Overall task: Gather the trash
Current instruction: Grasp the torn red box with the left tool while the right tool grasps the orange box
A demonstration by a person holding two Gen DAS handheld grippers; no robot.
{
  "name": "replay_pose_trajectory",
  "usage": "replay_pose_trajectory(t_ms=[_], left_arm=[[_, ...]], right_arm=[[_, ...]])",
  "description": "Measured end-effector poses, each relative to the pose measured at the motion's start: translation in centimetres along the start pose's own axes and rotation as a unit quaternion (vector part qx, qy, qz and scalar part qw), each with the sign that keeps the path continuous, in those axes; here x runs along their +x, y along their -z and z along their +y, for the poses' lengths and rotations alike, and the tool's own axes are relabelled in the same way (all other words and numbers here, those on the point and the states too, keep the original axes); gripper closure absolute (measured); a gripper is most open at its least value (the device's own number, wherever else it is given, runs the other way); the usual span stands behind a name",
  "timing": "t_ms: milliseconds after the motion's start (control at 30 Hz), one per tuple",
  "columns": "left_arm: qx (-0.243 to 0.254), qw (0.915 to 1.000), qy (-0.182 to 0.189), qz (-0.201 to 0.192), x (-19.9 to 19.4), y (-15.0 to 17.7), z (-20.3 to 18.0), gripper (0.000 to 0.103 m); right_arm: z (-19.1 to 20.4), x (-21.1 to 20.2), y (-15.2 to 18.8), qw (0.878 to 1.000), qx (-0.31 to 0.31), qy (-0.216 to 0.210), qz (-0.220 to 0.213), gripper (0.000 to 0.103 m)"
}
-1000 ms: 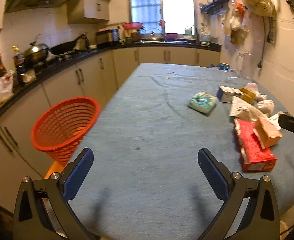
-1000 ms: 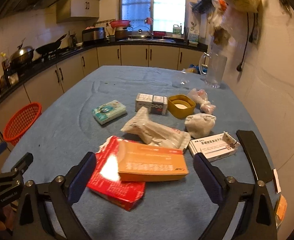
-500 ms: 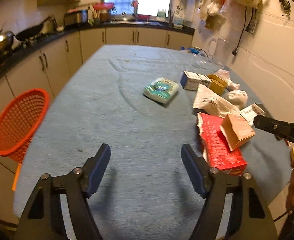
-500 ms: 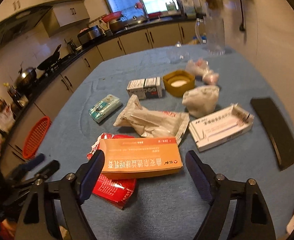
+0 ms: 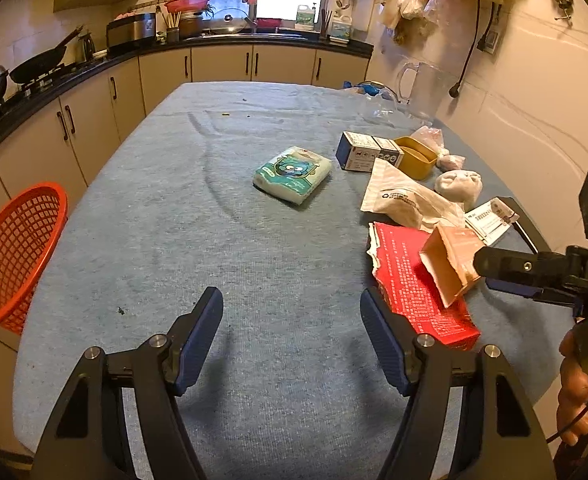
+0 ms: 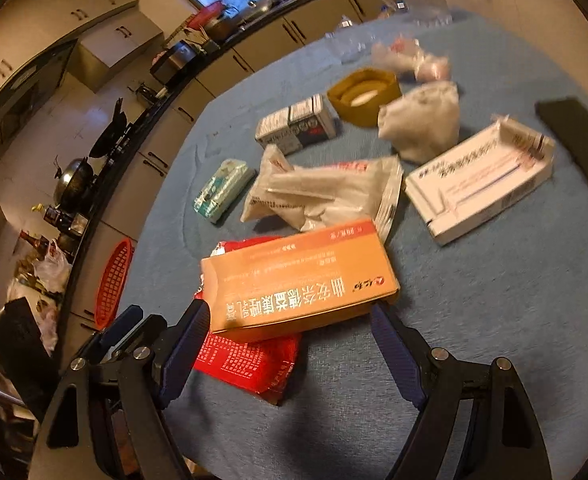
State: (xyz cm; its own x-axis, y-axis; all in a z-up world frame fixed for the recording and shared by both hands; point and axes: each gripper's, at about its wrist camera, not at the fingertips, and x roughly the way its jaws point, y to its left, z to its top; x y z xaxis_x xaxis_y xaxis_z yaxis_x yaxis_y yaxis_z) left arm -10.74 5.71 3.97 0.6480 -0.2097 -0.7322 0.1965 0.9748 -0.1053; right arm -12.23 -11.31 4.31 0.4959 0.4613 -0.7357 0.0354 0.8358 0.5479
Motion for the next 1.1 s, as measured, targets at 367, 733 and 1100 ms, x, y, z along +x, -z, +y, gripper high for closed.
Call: replay_pose_trajectory(t_ms=[367,733,1100], left_arm=[[-0.003,0.9999,-0.008,0.005,0.7,-0.3,0.6,0.033],[-0.007,0.9999,0.000,0.012,0.9,-0.3,1.4,0.033],[-0.011,0.9897,0.124,0.070,2.1,-1.5,-0.5,0.043]], right_arm=[[0.3,3.5,-2.9,0.999,0.020,0.007,0.027,0.016],[1.9,4.8,-4.7,1.000,-0.001,0.003,0.007,0.054],[1.4,1.2,-4.1,0.998,-0.018,-0.024,-0.052,0.078]])
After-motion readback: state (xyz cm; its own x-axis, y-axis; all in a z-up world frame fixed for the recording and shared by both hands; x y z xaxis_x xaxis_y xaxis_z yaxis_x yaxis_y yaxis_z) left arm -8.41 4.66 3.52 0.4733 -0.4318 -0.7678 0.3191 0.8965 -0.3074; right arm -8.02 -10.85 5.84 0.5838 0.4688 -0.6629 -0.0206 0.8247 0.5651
